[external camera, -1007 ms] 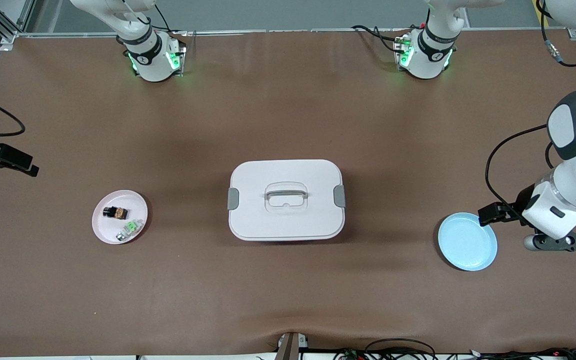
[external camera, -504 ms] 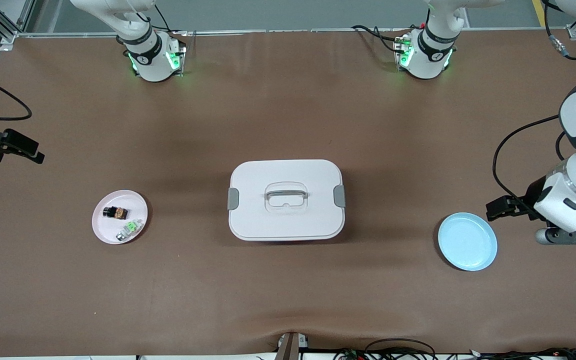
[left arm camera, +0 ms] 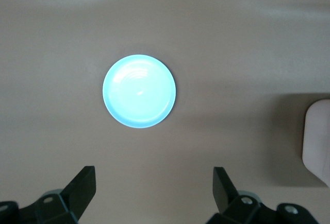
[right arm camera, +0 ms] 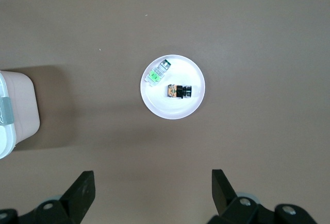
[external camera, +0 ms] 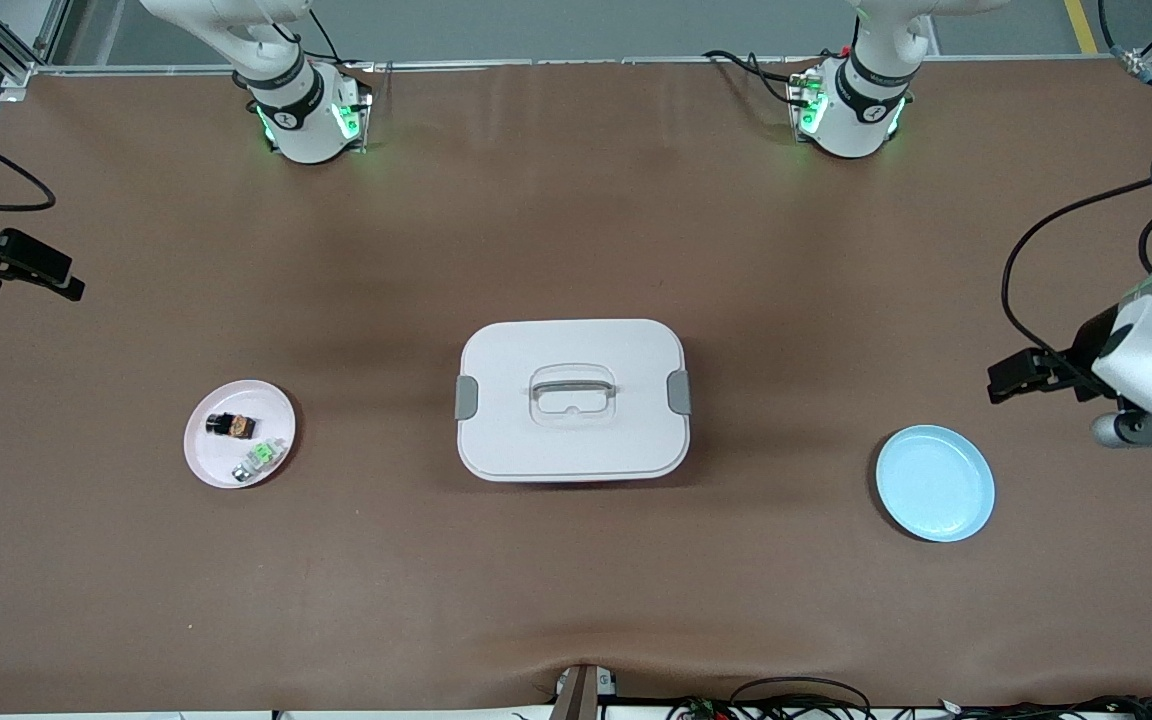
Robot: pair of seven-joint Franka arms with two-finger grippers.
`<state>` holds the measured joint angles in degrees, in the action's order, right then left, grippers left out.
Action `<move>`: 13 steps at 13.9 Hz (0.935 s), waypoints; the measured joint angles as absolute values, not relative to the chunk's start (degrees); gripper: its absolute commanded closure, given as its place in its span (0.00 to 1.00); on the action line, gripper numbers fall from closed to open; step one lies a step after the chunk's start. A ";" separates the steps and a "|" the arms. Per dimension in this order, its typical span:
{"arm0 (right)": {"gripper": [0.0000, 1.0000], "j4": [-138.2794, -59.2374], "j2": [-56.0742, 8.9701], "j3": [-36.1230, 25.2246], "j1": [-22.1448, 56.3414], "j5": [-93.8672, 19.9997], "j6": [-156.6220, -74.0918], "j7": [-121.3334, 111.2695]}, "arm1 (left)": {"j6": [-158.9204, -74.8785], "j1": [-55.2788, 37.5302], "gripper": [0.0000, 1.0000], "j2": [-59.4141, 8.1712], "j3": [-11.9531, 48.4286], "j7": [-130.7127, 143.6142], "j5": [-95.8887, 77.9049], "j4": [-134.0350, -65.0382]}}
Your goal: Transfer orange switch to right arm and place
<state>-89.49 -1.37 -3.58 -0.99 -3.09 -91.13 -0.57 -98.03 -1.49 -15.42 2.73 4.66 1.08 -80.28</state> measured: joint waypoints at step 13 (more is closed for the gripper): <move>0.00 -89.68 -1.38 -3.58 -0.99 -3.09 -90.65 -0.45 | -97.13 -1.48 0.00 -2.25 2.73 4.30 1.09 -93.13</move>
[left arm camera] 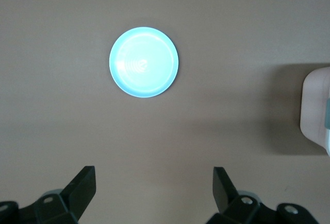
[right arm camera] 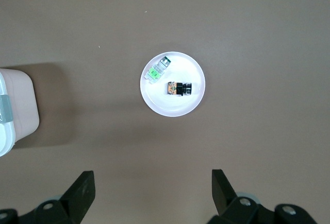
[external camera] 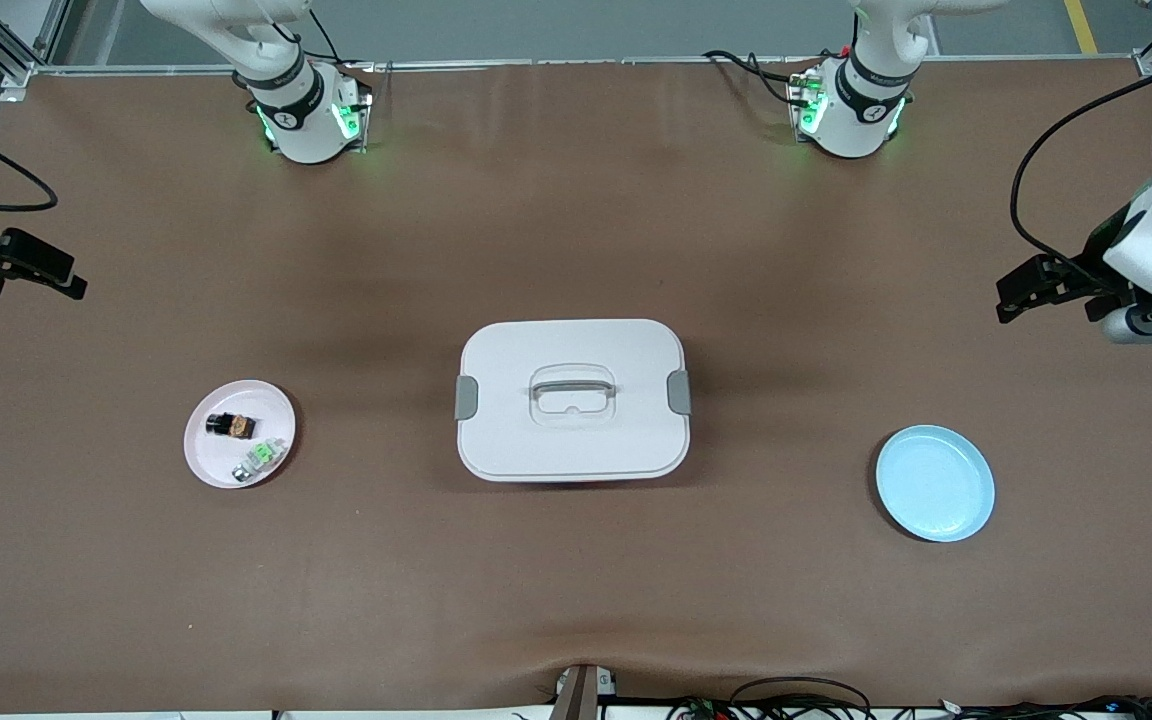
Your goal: Transfer orange switch to right arm and place
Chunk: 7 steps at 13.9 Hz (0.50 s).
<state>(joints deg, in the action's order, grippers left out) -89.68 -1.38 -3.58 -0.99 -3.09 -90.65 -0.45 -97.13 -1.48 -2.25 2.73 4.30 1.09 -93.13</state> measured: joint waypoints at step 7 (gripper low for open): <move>0.00 -89.70 -1.38 -3.61 -0.99 -3.09 -90.61 -0.32 | -95.58 -1.52 0.00 -1.69 2.75 4.17 1.08 -92.09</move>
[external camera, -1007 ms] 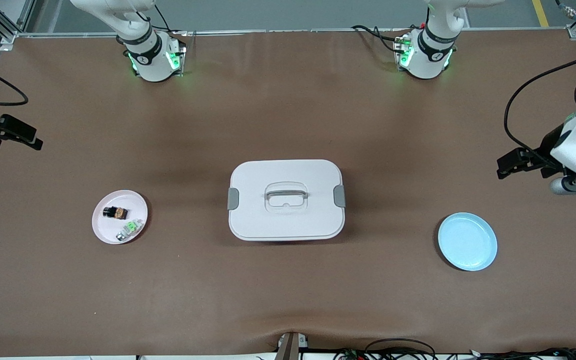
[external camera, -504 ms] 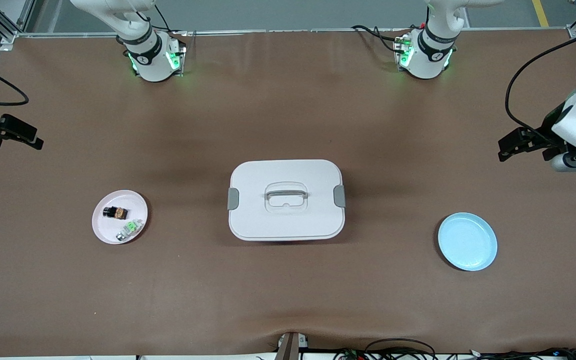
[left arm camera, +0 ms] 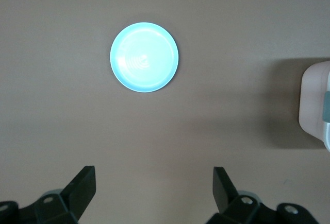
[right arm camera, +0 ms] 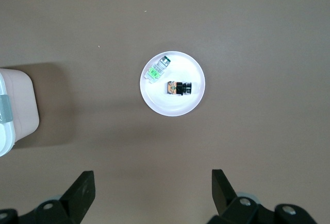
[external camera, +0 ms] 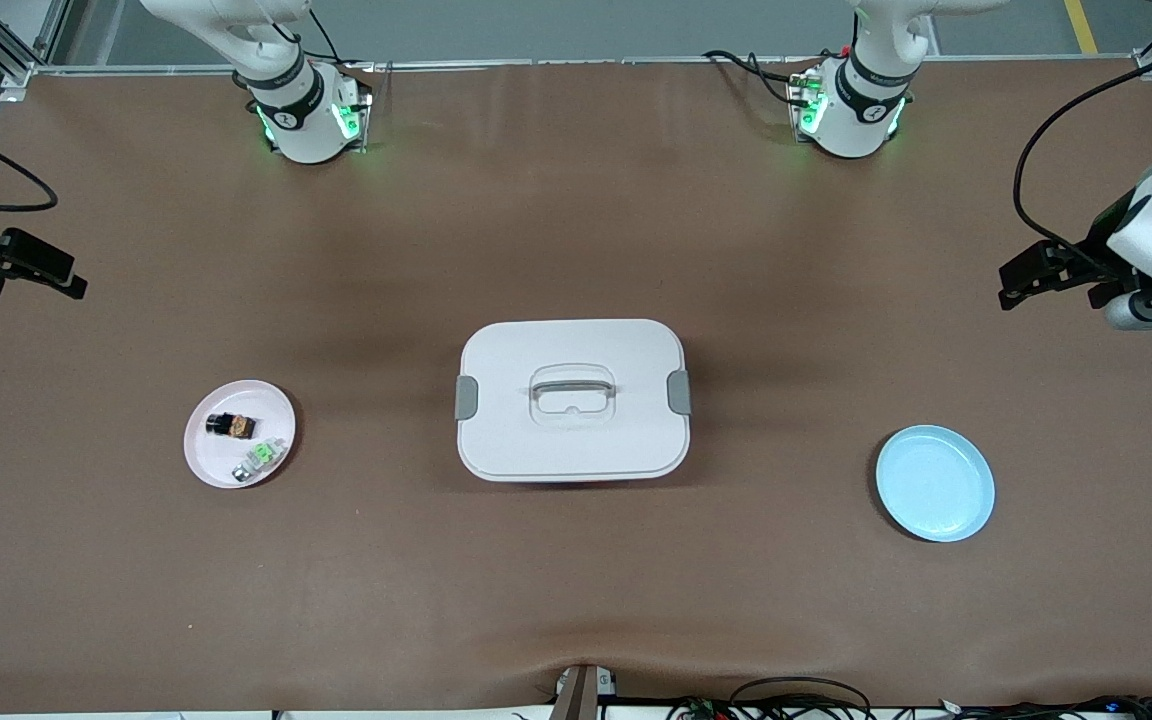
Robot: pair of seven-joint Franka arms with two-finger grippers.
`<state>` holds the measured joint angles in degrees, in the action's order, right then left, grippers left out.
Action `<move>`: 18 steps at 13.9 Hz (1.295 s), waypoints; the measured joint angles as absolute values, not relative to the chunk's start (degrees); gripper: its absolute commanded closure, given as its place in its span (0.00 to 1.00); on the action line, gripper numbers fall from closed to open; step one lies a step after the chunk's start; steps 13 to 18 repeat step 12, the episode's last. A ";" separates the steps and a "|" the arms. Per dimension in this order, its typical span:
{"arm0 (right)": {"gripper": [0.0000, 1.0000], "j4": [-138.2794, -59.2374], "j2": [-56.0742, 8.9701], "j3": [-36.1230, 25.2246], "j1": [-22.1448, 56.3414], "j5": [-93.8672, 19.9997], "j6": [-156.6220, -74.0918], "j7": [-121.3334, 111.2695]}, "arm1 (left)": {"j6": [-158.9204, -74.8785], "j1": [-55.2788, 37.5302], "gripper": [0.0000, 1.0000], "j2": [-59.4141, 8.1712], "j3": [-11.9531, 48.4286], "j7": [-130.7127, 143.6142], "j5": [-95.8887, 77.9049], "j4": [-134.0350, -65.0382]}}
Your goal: Transfer orange switch to right arm and place
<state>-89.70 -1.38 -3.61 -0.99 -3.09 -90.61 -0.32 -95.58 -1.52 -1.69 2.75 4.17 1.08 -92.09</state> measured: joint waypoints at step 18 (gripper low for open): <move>0.00 -89.76 -1.38 -3.66 -0.99 -3.09 -90.42 -0.19 | -92.30 -1.61 0.00 -0.98 2.82 3.96 1.08 -88.26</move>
